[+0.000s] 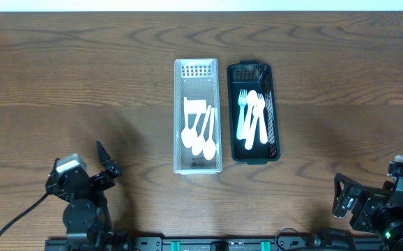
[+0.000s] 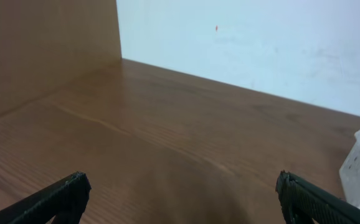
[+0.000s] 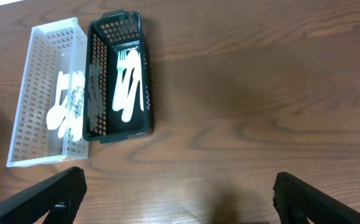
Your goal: Pack container
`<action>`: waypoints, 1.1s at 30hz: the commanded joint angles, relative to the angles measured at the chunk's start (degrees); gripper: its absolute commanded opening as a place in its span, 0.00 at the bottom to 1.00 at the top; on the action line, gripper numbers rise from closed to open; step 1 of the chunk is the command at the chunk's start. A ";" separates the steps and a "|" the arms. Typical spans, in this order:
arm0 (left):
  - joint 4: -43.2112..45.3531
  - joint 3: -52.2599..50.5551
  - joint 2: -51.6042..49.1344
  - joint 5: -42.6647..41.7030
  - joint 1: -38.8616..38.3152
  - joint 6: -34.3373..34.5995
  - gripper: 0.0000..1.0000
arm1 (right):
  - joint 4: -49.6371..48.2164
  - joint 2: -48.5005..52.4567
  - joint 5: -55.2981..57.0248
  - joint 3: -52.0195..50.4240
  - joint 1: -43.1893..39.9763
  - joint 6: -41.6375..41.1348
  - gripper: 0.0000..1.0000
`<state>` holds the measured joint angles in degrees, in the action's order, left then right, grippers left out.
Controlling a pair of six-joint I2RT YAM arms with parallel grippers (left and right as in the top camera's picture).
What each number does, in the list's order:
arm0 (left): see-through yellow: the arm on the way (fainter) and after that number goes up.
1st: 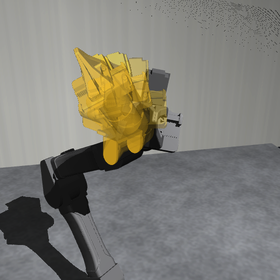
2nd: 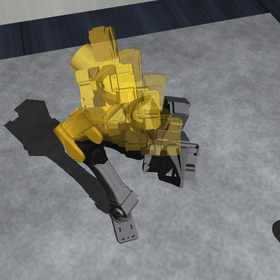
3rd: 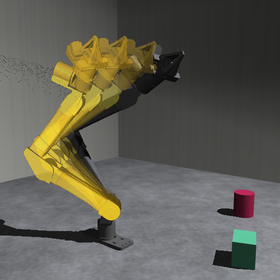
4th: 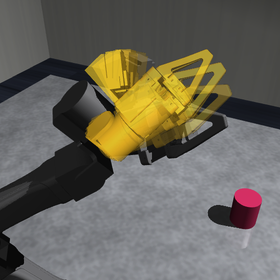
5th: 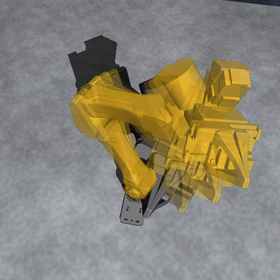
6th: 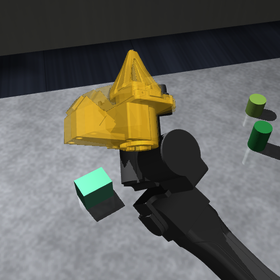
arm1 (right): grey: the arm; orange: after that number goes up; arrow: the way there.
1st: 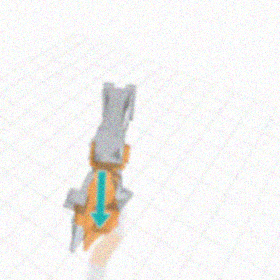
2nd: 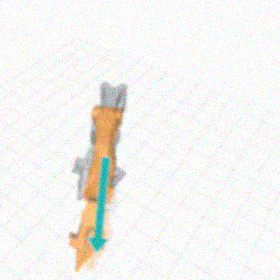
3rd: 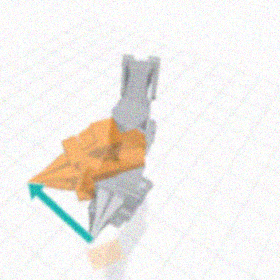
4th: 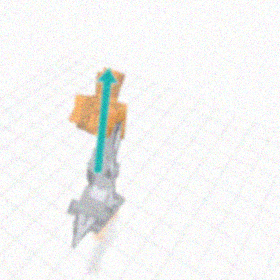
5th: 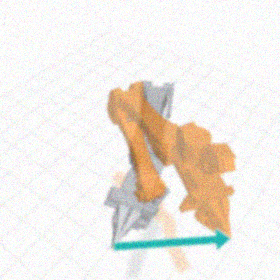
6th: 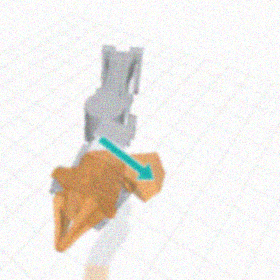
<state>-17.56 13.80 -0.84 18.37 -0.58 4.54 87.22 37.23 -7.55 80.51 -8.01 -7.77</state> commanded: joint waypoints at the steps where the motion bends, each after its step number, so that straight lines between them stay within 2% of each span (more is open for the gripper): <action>1: 1.31 -0.98 0.72 0.11 0.24 0.70 0.98 | 0.02 0.00 -0.22 0.07 0.33 0.76 0.99; 19: 3.52 -9.42 0.70 0.13 0.24 0.66 0.98 | 0.02 0.00 -0.22 0.07 0.33 0.76 0.99; 33: 5.29 -9.84 0.50 0.13 0.24 0.68 0.98 | 0.02 0.00 -0.22 0.07 0.33 0.76 0.99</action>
<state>-12.19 5.52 -0.69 18.35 -0.58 4.69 87.22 37.26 -7.55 80.51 -8.01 -7.77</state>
